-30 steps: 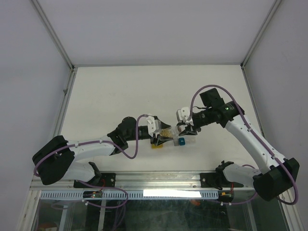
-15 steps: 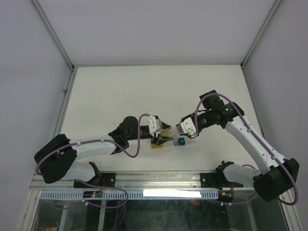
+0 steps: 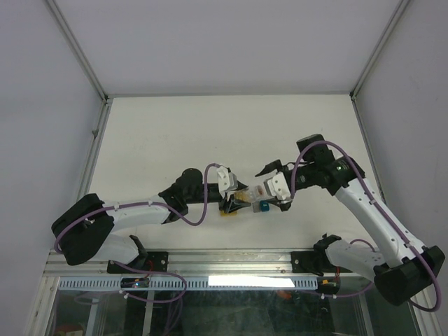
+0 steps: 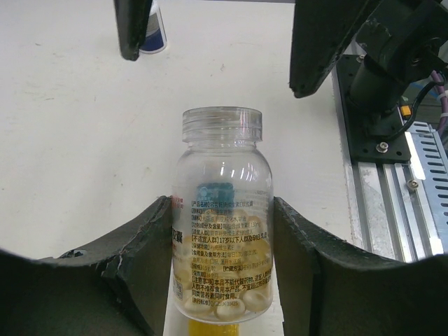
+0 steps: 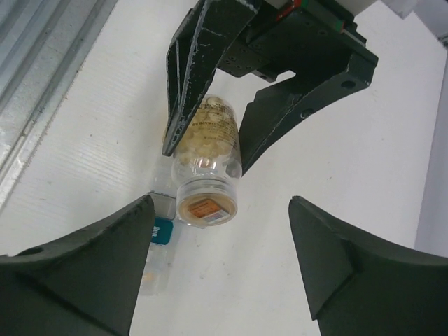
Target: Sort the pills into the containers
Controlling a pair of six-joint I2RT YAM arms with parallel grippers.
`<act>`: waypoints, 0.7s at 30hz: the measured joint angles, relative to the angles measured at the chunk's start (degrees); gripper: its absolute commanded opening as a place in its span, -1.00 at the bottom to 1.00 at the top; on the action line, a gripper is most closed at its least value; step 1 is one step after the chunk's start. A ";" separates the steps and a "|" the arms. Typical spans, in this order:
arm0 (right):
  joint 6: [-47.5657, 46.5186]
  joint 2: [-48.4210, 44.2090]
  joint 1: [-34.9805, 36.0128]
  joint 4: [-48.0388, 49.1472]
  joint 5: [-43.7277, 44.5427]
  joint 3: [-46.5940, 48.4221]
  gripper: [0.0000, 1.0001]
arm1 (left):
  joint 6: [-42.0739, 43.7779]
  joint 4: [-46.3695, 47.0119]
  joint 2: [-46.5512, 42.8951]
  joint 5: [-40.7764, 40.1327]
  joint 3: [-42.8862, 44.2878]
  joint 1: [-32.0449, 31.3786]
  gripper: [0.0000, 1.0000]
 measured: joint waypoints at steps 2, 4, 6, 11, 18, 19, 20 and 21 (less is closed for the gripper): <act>3.37 -0.94 0.00 0.70 0.17 -0.44 0.65 | -0.04 -0.20 0.00 0.07 -0.02 0.09 -1.00; 9.01 -2.29 0.00 1.84 0.28 -0.87 0.69 | -0.20 -0.15 0.00 0.07 -0.02 0.09 -1.00; 20.15 -4.31 0.00 5.38 0.48 -1.70 0.73 | -0.46 -0.11 0.00 0.07 -0.09 0.09 -1.00; 53.33 -6.01 -0.94 13.05 4.42 -2.99 0.72 | -1.05 0.33 -0.04 0.04 -0.72 0.09 -1.00; 72.70 2.62 -4.90 12.52 3.04 -3.04 0.73 | -1.31 1.38 -0.04 0.02 -0.98 0.09 -1.00; 73.96 2.95 -4.92 12.59 2.82 -3.58 0.73 | -1.36 1.53 -0.04 0.00 -0.98 0.09 -1.00; 75.01 3.08 -4.90 12.61 2.56 -4.11 0.73 | -1.42 1.68 -0.07 0.00 -0.98 0.09 -1.00; 75.87 3.10 -4.90 12.63 2.25 -4.63 0.73 | -1.46 1.81 -0.11 -0.02 -0.98 0.09 -1.00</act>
